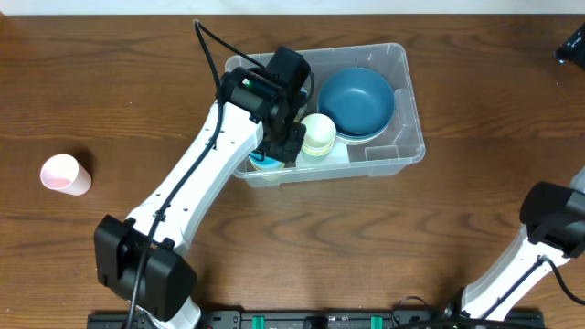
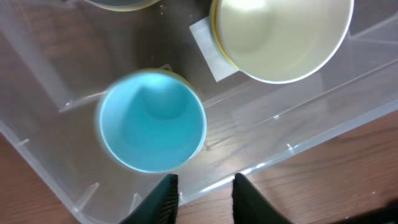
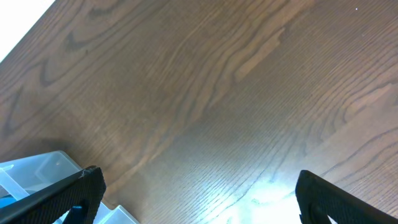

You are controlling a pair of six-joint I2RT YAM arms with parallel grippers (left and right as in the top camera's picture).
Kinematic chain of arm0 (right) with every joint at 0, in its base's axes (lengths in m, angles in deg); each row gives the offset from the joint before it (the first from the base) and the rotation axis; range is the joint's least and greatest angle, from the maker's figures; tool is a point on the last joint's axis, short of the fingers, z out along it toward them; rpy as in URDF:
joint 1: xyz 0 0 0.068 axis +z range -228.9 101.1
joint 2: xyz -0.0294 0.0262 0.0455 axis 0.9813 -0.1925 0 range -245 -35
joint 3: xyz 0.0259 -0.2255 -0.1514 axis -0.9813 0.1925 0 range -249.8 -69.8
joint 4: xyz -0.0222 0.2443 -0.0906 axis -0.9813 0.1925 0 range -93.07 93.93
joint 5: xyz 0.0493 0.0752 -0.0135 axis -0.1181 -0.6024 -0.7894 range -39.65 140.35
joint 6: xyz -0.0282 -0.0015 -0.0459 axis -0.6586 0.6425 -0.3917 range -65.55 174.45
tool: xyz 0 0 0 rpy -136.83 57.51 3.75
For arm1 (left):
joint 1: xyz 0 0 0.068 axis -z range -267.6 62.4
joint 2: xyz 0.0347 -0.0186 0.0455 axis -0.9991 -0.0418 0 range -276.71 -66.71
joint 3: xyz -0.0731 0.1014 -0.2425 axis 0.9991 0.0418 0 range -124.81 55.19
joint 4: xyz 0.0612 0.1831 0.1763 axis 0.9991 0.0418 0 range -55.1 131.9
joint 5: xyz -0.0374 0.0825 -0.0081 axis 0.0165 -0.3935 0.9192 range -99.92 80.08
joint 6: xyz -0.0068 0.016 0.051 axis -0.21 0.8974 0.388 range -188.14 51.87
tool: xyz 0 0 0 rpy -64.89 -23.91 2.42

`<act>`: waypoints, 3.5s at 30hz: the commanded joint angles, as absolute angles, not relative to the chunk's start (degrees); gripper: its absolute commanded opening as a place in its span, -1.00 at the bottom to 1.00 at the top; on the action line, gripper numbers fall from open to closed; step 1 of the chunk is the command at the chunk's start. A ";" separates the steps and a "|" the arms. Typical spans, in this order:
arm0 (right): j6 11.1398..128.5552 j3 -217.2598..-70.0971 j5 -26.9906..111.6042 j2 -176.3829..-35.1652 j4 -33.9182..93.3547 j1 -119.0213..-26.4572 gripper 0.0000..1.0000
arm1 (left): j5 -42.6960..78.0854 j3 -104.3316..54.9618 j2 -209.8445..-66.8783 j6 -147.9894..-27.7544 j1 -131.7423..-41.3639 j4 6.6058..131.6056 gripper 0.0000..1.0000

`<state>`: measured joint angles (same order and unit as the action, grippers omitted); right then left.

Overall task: Pack container
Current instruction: 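Carry the blue cup into the bin and drop it onto the front-left cup, then move the left gripper to the pink cup and grasp its rim, then carry the pink cup into the bin and lower it into the blue cup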

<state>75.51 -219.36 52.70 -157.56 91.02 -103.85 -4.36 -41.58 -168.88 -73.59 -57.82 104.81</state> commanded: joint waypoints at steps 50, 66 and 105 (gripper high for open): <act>76.27 -219.69 52.92 -157.50 91.19 -104.03 0.98 | -12.88 -43.18 -189.91 -83.05 -119.09 97.97 0.01; 76.27 -219.69 52.92 -157.50 91.19 -104.03 0.98 | 9.61 -45.95 -179.81 -78.07 -116.70 100.07 -0.88; 76.30 -219.69 52.92 -157.50 91.19 -104.07 0.98 | -5.41 -45.14 -171.03 -68.50 -62.15 102.84 -0.88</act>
<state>75.51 -219.36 52.68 -157.56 91.02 -103.85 -4.38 -45.43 -169.80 -67.91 -62.26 102.21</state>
